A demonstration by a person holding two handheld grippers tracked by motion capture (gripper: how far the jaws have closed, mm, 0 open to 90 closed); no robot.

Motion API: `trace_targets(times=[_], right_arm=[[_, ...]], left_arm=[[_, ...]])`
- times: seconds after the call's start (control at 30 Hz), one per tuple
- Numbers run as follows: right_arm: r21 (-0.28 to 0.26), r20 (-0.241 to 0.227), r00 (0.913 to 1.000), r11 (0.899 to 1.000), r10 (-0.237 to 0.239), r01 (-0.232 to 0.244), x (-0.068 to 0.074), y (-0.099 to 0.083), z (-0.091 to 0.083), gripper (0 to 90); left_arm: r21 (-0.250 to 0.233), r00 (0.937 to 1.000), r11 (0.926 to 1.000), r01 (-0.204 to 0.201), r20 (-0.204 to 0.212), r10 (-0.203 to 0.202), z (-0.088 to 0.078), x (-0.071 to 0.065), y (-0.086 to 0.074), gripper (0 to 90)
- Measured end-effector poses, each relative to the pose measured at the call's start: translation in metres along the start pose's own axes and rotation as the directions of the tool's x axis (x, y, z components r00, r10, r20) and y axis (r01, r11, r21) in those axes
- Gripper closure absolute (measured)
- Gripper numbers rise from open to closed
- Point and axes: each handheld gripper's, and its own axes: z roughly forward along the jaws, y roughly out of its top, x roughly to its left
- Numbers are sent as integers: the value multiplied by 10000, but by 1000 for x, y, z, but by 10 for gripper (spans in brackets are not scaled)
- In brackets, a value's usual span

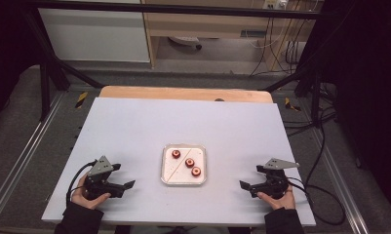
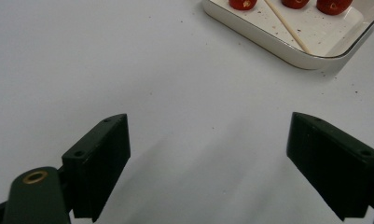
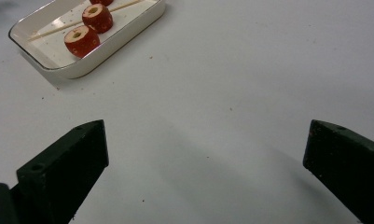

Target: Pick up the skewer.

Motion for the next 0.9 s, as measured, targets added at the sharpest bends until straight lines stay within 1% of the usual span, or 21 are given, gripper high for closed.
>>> trace_targets(times=[0.07, 0.43, 0.6, 0.73, 0.9], right_arm=[[72, 67, 10000, 10000, -36, 35, 0, 0, 0, 5], [30, 80, 10000, 10000, 17, -18, 0, 0, 0, 5], [41, 65, 10000, 10000, 45, -45, 0, 0, 0, 5], [-2, 79, 10000, 10000, 22, -22, 0, 0, 0, 5], [47, 56, 10000, 10000, 68, -68, 0, 0, 0, 5]], left_arm=[[3, 10000, 10000, 3, -11, -3, 0, 0, 1, 134], [-48, 10000, 10000, 60, 28, -60, -1, -2, 6, 134], [-100, 10000, 9999, -13, 58, 14, 0, -6, 8, 134], [-52, 9998, 9999, -103, 143, 104, 1, -9, 11, 137], [44, 9997, 9998, -202, 140, 201, 5, -15, 15, 139]])
